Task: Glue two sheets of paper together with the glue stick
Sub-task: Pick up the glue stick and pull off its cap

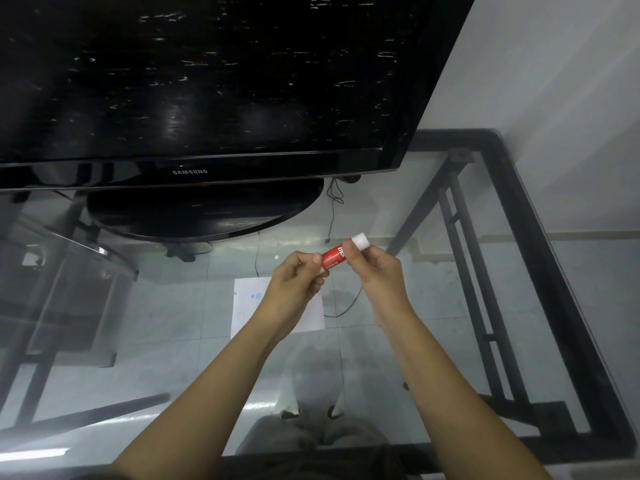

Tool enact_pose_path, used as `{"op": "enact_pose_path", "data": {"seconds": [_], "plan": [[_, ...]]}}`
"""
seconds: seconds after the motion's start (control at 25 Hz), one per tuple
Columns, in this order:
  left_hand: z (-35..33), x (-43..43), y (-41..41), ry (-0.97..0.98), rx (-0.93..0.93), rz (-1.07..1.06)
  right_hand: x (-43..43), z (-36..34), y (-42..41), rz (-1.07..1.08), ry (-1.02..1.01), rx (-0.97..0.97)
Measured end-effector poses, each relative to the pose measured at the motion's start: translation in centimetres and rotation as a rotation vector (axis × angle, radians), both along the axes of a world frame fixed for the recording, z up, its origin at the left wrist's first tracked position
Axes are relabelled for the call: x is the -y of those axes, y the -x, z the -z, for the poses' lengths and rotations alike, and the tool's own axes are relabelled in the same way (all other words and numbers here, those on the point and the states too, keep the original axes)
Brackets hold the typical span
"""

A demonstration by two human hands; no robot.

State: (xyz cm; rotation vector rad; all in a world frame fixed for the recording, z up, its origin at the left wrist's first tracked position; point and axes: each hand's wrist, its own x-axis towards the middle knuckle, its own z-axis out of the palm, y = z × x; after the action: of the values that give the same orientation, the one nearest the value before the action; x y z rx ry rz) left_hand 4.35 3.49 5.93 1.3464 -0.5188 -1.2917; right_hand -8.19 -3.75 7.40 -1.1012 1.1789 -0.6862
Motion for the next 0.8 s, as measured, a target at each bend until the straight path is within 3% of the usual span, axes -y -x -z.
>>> {"op": "enact_pose_path", "data": {"seconds": [0.08,0.2,0.24,0.28,0.36,0.4,0.64,0.8], "plan": [[0.2,-0.2,0.1,0.139,0.222,-0.025,0.1,-0.1,-0.1,0.025,-0.026,0.000],[1.0,-0.4,-0.2,0.302,0.888,-0.081,0.1,0.1,-0.3,0.014,-0.057,-0.013],[1.0,-0.5,-0.4,0.281,0.890,-0.062,0.1,0.1,-0.3,0.010,-0.055,-0.012],[0.6,-0.6,-0.4,0.213,0.729,-0.023,0.1,0.1,-0.3,0.011,-0.045,-0.009],[0.0,-0.5,-0.5,0.079,0.234,0.027,0.1,-0.1,-0.3,0.014,-0.006,-0.015],[0.2,-0.4,-0.7,0.059,0.144,0.033,0.0,-0.2,-0.3,0.012,0.009,-0.019],[0.2,-0.6,-1.3,0.201,0.229,0.003,0.1,-0.3,-0.8,0.006,-0.014,-0.012],[-0.2,-0.4,-1.4,-0.002,0.020,-0.004,0.0,-0.4,-0.9,0.011,-0.003,-0.004]]}}
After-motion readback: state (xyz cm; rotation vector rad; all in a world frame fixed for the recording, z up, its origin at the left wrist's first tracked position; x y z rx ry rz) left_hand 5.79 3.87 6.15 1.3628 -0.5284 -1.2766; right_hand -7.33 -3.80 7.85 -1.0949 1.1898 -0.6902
